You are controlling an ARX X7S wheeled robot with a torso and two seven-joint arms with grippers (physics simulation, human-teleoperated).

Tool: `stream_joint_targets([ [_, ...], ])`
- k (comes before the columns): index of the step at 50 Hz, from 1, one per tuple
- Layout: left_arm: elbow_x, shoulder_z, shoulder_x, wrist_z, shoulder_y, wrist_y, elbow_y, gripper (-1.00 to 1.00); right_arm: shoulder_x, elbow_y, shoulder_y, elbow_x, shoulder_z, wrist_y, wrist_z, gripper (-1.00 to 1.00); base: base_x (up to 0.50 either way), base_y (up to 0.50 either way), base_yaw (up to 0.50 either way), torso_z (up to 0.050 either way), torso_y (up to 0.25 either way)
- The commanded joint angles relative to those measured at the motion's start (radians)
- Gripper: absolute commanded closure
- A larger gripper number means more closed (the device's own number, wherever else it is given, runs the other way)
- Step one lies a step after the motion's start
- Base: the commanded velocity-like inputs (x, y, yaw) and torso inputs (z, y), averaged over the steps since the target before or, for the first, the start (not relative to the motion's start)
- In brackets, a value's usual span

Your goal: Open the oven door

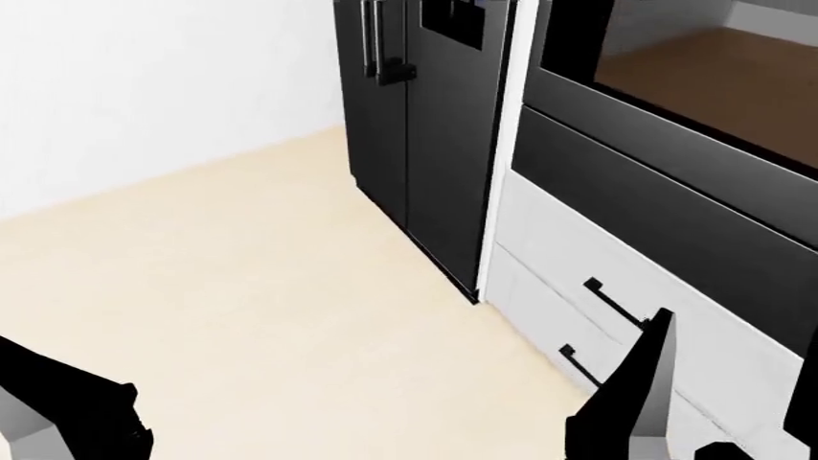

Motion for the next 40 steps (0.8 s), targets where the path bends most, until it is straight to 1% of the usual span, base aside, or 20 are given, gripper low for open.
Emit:
stream_joint_targets([
  [1, 0.001, 0.003, -0.003, -0.003, -0.001, -0.003, 0.000, -1.00, 0.003, 0.000, 0.000, 0.002, -0.003, 0.001, 0.003, -1.00, 0.19, -0.56, 0.00, 0.000, 0.000],
  [14, 0.000, 0.005, -0.007, -0.007, 0.001, -0.005, 0.002, -1.00, 0.009, -0.003, 0.007, 0.013, -0.006, 0.011, 0.004, -1.00, 0.29, -0.47, 0.00, 0.000, 0.000],
  [40, 0.003, 0.015, -0.012, -0.015, 0.001, -0.008, 0.001, -1.00, 0.014, 0.000, 0.008, 0.013, -0.010, 0.010, 0.011, -1.00, 0.42, -0.28, 0.00, 0.000, 0.000],
])
